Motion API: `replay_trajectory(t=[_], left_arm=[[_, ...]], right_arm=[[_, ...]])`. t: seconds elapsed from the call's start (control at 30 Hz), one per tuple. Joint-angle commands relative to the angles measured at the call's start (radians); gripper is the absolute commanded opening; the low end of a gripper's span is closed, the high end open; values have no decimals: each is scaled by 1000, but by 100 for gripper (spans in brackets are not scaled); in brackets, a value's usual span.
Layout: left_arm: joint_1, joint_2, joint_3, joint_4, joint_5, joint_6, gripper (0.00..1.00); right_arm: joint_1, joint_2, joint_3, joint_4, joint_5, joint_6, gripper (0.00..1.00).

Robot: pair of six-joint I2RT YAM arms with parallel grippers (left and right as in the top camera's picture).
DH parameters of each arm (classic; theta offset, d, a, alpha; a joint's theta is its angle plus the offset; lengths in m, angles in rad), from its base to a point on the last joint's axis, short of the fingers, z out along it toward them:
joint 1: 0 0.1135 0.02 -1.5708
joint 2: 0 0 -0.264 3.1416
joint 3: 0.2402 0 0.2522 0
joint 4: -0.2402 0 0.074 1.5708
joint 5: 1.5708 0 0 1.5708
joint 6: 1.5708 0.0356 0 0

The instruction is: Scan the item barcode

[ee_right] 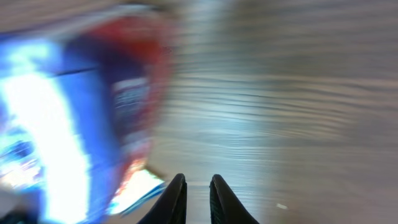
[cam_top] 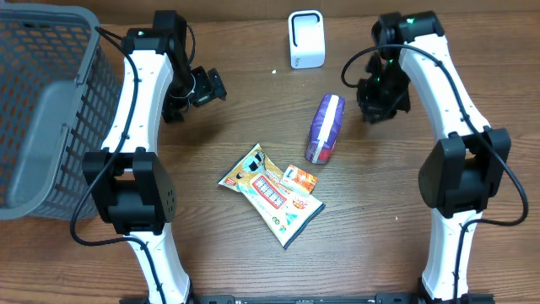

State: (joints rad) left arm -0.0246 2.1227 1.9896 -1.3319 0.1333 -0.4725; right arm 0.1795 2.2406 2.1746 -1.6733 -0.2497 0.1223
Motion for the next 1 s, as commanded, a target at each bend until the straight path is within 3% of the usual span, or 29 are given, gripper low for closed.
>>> replay_trajectory(t=[0.0, 0.27, 0.4, 0.67, 0.97], left_arm=[[-4, -13, 9, 3, -13, -7, 100], [-4, -13, 9, 5, -13, -7, 100], [-4, -10, 9, 4, -11, -7, 100], [-4, -9, 8, 3, -11, -6, 100], [-4, -9, 8, 4, -11, -7, 100]], right_arm=[[15, -61, 49, 10, -261, -101, 15], [106, -60, 46, 144, -332, -100, 10], [163, -54, 0, 236, -320, -19, 4], [197, -54, -142, 344, 18, 251, 4], [138, -55, -123, 217, 209, 290, 4]])
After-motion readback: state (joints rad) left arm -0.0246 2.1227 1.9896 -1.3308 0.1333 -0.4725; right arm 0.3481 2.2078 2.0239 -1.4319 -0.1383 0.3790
